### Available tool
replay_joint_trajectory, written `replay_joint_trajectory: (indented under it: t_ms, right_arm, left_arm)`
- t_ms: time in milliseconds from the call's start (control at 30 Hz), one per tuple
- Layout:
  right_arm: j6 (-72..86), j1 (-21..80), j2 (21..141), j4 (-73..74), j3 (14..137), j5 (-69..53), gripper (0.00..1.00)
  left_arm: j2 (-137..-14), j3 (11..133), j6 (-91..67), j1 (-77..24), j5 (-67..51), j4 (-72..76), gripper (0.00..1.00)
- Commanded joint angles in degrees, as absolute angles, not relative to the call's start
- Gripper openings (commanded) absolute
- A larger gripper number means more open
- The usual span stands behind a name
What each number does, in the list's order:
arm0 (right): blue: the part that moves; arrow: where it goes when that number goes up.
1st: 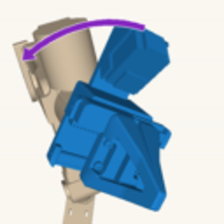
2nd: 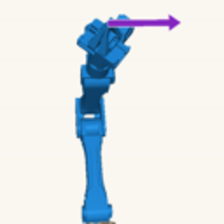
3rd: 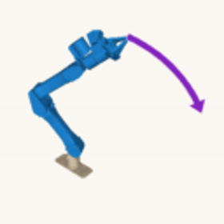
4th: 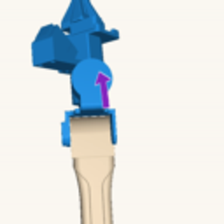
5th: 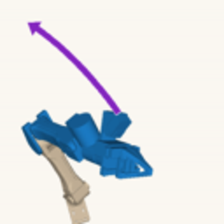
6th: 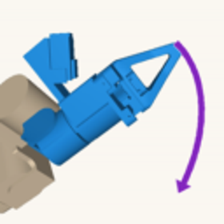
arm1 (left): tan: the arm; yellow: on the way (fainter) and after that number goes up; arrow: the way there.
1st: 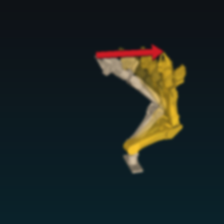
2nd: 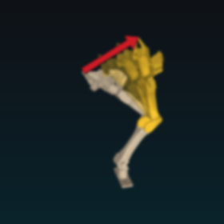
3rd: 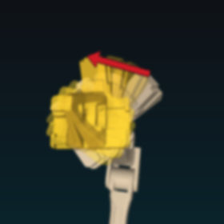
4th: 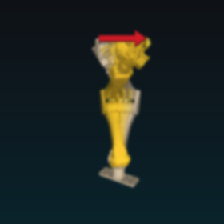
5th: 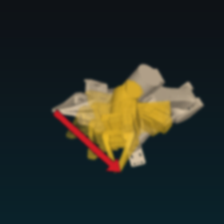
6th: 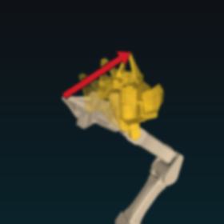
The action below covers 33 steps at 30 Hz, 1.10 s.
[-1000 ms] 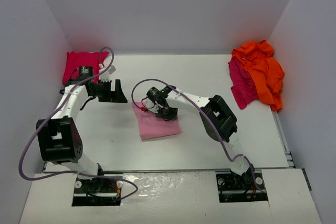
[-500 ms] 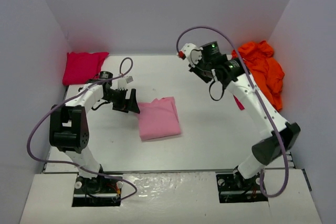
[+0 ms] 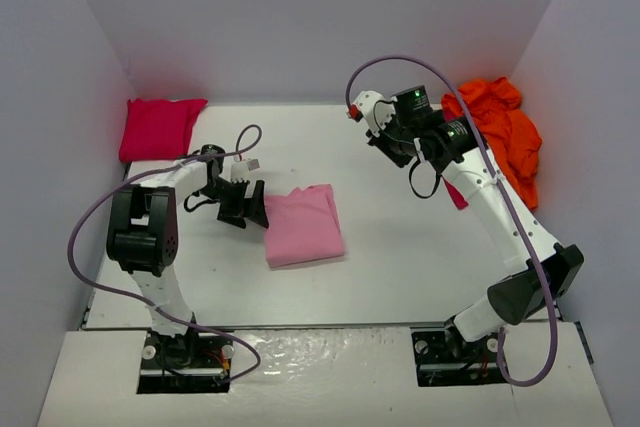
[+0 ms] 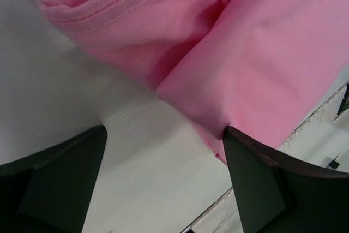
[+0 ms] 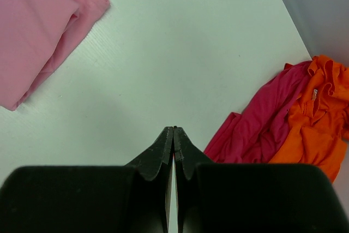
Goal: Fold and stack the t-shirts
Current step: Neatly place the folded tshirt to the corner
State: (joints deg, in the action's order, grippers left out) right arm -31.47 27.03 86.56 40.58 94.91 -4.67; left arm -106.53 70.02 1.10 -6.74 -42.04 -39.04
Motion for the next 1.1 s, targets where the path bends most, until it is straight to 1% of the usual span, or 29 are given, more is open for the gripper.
replay_joint_trajectory:
  t_ms: [0, 67, 133, 400, 433, 467, 533, 633, 733, 867, 1067]
  right_arm:
    - [-30.1, 27.0, 85.3, 38.9, 94.9, -6.7, 0.01]
    - [-29.9, 27.0, 85.1, 38.7, 94.6, -7.1, 0.01]
    - [-29.7, 27.0, 85.1, 38.5, 94.1, -7.2, 0.01]
    - [-28.6, 27.0, 86.1, 38.1, 94.1, -8.0, 0.01]
    - [-28.6, 27.1, 86.1, 38.2, 94.2, -8.2, 0.02]
    - [-28.4, 27.0, 86.3, 38.2, 93.8, -8.6, 0.05]
    - [-27.8, 27.1, 86.8, 38.4, 91.3, -7.9, 0.05]
    - [-26.9, 26.6, 89.9, 39.6, 88.8, -9.3, 0.0]
    - [-25.8, 26.8, 96.8, 43.0, 86.0, -12.5, 0.0]
    - [-24.7, 26.9, 100.6, 42.7, 83.5, -17.4, 0.0]
    - [-23.9, 27.3, 104.1, 42.8, 83.7, -20.4, 0.0]
  left_arm:
    - [-107.5, 72.4, 1.5, -8.6, -41.7, -39.5, 0.95]
    - [-108.0, 72.2, 1.6, -9.1, -42.4, -39.3, 0.97]
    - [-108.1, 71.9, 1.9, -9.3, -44.7, -38.8, 0.97]
    - [-109.0, 71.7, 1.4, -9.7, -47.4, -37.7, 0.97]
    - [-109.4, 71.9, 1.3, -9.8, -47.8, -37.8, 0.97]
    - [-109.9, 72.3, 1.3, -10.0, -48.2, -37.9, 0.97]
    - [-110.7, 73.0, 1.4, -10.1, -48.6, -38.2, 0.97]
    - [-111.8, 73.6, 1.5, -10.4, -49.0, -38.4, 0.97]
    - [-112.8, 73.9, 1.6, -10.5, -49.5, -38.5, 0.97]
    - [-113.6, 74.0, 1.6, -10.5, -49.5, -38.7, 0.97]
    - [-114.0, 74.0, 1.5, -10.5, -49.3, -38.4, 0.97]
